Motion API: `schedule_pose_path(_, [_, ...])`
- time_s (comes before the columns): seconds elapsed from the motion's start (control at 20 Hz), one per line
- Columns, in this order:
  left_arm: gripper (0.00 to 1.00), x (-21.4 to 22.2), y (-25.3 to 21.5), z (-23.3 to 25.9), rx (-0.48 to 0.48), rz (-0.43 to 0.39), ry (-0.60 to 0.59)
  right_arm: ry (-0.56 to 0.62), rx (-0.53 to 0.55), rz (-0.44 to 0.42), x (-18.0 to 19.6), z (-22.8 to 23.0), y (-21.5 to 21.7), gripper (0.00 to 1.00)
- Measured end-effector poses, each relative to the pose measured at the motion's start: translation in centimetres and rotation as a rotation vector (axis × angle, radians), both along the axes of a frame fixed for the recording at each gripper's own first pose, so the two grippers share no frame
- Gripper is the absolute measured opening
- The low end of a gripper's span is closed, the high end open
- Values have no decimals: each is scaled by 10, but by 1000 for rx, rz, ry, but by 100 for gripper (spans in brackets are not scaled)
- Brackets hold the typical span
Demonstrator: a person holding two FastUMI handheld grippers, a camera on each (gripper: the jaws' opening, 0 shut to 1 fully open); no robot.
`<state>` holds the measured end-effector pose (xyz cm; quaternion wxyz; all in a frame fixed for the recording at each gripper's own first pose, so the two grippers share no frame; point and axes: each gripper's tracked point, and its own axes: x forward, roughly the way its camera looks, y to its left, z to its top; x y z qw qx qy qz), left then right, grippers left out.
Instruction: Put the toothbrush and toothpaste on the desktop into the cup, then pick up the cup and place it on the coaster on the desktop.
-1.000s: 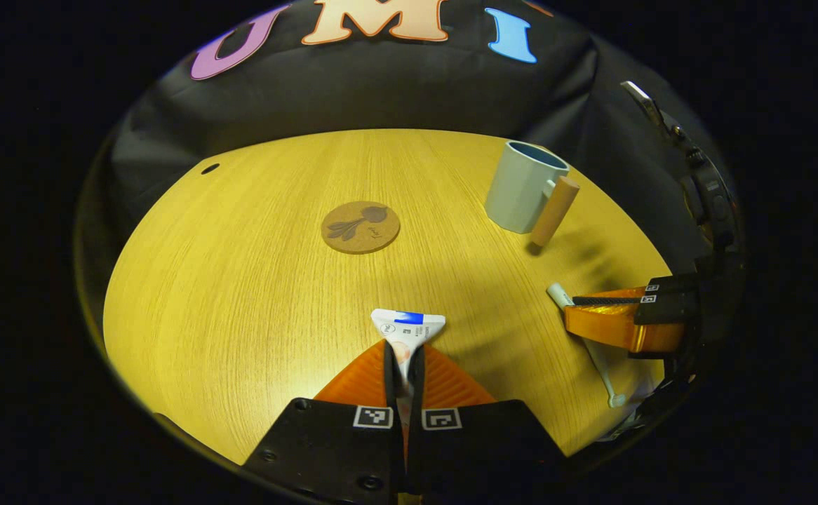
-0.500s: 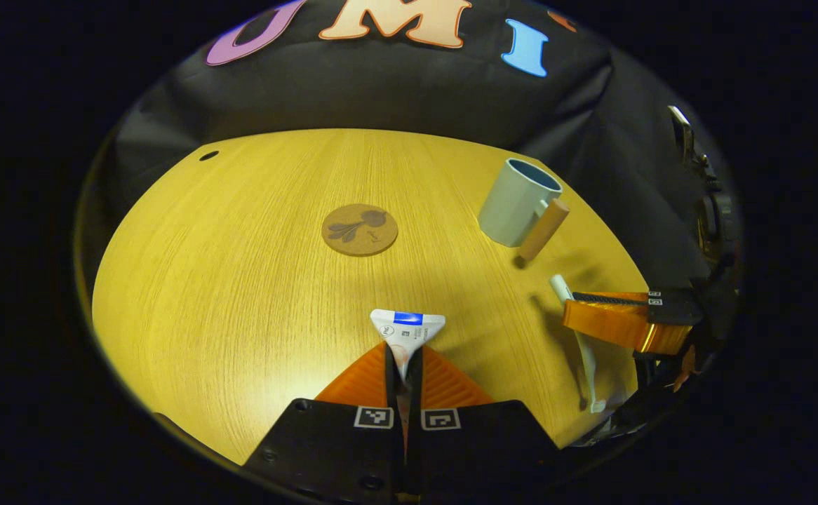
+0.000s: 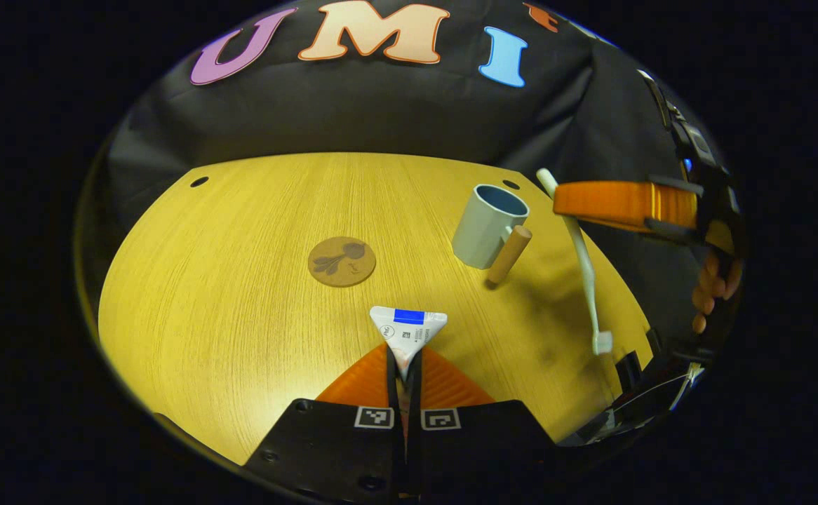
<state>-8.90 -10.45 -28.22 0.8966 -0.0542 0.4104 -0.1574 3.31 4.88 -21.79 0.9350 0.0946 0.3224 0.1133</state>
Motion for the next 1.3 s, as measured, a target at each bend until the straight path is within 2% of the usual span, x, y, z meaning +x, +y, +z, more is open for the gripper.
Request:
schedule_pose_path(0.45, [0, 3, -5, 25, -35, 15, -47, -223, 9, -109, 100, 44, -6, 5])
schedule_pose_path(0.75, [0, 1, -1, 24, -30, 35, -47, -319, -40, -181, 153, 38, -11, 5])
schedule_pose_path(1.1, [0, -2, 7, 28, -13, 41, -45, -292, -115, -208, 166, 7, -22, 5])
schedule_pose_path(1.3, [0, 5, 6, 32, -9, 32, -64, -256, -127, -195, 147, -7, -25, 12])
